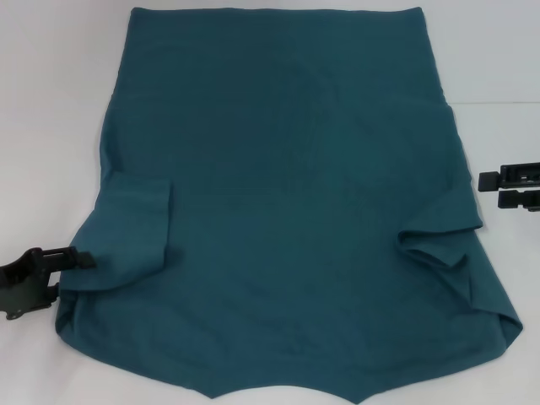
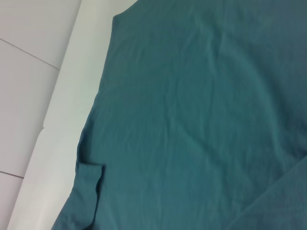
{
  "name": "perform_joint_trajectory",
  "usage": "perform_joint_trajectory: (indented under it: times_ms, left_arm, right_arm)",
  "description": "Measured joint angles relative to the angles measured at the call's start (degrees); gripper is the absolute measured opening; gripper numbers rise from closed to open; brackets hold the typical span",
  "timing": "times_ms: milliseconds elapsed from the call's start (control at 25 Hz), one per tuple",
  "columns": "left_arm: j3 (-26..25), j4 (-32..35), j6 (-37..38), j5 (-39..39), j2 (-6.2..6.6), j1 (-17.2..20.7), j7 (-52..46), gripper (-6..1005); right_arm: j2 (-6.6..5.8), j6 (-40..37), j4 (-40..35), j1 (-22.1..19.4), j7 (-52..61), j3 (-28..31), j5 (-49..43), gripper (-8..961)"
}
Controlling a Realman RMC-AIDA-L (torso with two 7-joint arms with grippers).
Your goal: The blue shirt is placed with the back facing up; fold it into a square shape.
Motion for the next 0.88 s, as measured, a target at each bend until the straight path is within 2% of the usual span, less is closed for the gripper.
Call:
perform_joint_trajectory:
  times_ms: [560,760,880]
  left_arm:
    - [0.1,1.1,3.1,0.1,0.15,-0.7,1.0,446]
    - [0.1,1.2,3.9,-0.1,0.18,-0.7,1.5,213]
    - [-0.3,1.2,5.1,-0.5,0.41,-1.1,2.2,109]
  right_arm:
    - [0.0,-0.1,0.0,-0.2,0.0,0.2,0.0,697]
    - [0.0,-0.2,0.0,-0.1,0.0,0.2,0.0,696]
    - [0.0,-0.2,0.0,-0.1,0.1,0.2,0.0,696]
